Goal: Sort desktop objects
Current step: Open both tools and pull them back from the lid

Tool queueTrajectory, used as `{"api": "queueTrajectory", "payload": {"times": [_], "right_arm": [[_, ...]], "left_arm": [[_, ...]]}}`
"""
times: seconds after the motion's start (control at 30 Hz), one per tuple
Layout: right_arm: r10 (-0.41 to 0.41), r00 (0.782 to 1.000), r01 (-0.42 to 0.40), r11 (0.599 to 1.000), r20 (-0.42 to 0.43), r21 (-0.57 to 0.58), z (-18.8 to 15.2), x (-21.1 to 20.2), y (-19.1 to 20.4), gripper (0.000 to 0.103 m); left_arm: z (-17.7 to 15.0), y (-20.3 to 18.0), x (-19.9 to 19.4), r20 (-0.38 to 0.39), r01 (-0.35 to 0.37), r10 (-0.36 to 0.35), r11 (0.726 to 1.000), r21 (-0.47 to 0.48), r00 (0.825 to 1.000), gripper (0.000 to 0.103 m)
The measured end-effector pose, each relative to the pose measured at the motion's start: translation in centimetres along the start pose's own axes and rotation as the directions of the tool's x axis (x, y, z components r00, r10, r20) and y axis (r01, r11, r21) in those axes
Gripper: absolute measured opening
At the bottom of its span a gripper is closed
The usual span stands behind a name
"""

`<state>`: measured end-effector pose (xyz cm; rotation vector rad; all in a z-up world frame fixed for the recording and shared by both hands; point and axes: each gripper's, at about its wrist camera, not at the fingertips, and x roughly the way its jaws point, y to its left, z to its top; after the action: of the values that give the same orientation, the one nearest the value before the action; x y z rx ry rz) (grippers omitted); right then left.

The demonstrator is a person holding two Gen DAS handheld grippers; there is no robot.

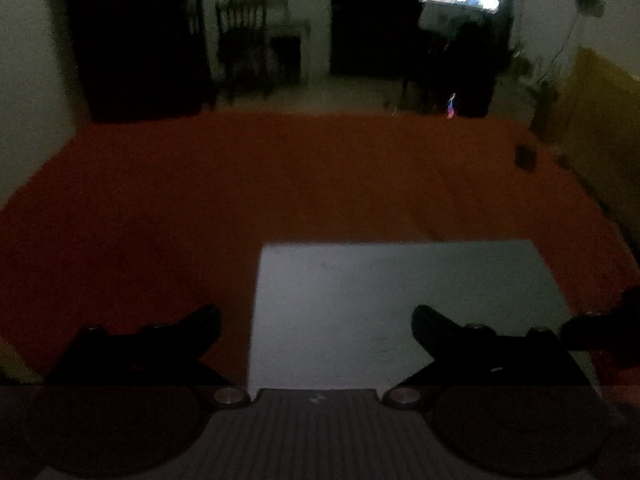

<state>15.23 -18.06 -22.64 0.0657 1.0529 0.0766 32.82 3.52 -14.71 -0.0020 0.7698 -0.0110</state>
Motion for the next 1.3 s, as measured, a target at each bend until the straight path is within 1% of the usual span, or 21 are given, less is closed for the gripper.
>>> {"api": "queueTrajectory", "payload": {"times": [0.03,0.1,0.13,0.2,0.23,0.27,0.33,0.4,0.43,0.53,0.63,0.67,0.73,0.8,0.87,0.97,1.13,1.3], "right_arm": [[-0.006,1.000,0.006,1.000,0.011,-0.002,-0.7,-0.6,0.8,0.103],[-0.030,0.999,0.031,0.999,0.033,-0.032,-1.6,-1.2,1.8,0.103],[-0.043,0.999,0.044,0.998,0.028,-0.047,-2.0,-1.4,2.0,0.103],[-0.074,0.997,0.075,0.997,0.019,-0.026,-2.6,-2.4,2.3,0.103],[-0.082,0.996,0.082,0.996,0.025,-0.026,-2.8,-3.0,2.4,0.103],[-0.086,0.996,0.087,0.996,0.038,-0.027,-3.1,-3.4,2.3,0.103],[-0.091,0.993,0.093,0.995,0.079,-0.022,-3.8,-4.0,2.2,0.103],[-0.104,0.992,0.105,0.994,0.077,-0.008,-4.4,-4.1,2.3,0.103],[-0.093,0.992,0.094,0.996,0.083,-0.006,-5.0,-4.2,2.6,0.103],[-0.053,0.996,0.056,0.998,0.075,-0.027,-5.9,-4.3,2.9,0.103],[-0.083,0.993,0.079,0.996,0.079,0.045,-6.2,-4.0,2.4,0.103],[-0.083,0.993,0.080,0.996,0.085,0.034,-6.3,-4.0,2.5,0.103],[-0.105,0.990,0.103,0.994,0.096,0.033,-6.5,-4.1,2.5,0.103],[-0.103,0.992,0.100,0.994,0.077,0.037,-6.7,-3.8,2.4,0.103],[-0.109,0.992,0.106,0.994,0.067,0.035,-6.9,-3.5,2.3,0.103],[-0.115,0.992,0.114,0.993,0.045,0.031,-6.9,-2.6,1.9,0.103],[-0.117,0.993,0.117,0.993,0.028,0.019,-6.9,-2.2,1.8,0.103],[-0.116,0.993,0.116,0.993,0.035,0.023,-7.2,-2.0,2.2,0.103]], "left_arm": [[-0.4,-0.8,-1.0,-0.001,0.012,-0.012,1.000,0.007,1.000,0.101],[-1.2,-1.8,-1.8,-0.047,-0.060,0.059,0.998,-0.009,0.997,0.103],[-1.5,-1.8,-1.5,-0.083,-0.065,0.063,0.998,-0.021,0.995,0.103],[-2.3,-1.5,-1.5,-0.135,-0.081,0.074,0.996,-0.045,0.988,0.103],[-2.7,-1.4,-2.0,-0.138,-0.094,0.087,0.994,-0.050,0.987,0.103],[-3.1,-1.5,-2.4,-0.132,-0.085,0.078,0.995,-0.052,0.988,0.103],[-3.7,-2.0,-3.2,-0.114,-0.048,0.044,0.998,-0.035,0.992,0.103],[-4.1,-2.2,-3.8,-0.118,-0.017,0.013,0.999,-0.030,0.993,0.103],[-4.3,-2.1,-4.0,-0.123,-0.003,-0.002,0.999,-0.039,0.992,0.102],[-4.7,-1.2,-4.6,-0.109,0.003,-0.009,0.998,-0.058,0.994,0.103],[-5.5,-0.2,-5.8,-0.065,-0.023,0.017,0.996,-0.089,0.998,0.103],[-5.5,0.0,-5.7,-0.065,-0.034,0.028,0.996,-0.087,0.997,0.103],[-5.7,-0.2,-6.1,-0.052,-0.030,0.026,0.997,-0.066,0.998,0.103],[-5.7,-0.6,-6.2,-0.037,-0.019,0.017,0.999,-0.044,0.999,0.103],[-5.7,-0.9,-6.1,-0.042,0.010,-0.011,0.999,-0.033,0.999,0.103],[-6.0,-1.2,-6.2,-0.054,0.030,-0.031,0.999,-0.016,0.998,0.103],[-6.7,-1.4,-5.9,-0.105,0.028,-0.030,0.999,-0.020,0.994,0.103],[-6.9,-1.4,-5.8,-0.114,0.022,-0.024,0.999,-0.023,0.993,0.103]]}}
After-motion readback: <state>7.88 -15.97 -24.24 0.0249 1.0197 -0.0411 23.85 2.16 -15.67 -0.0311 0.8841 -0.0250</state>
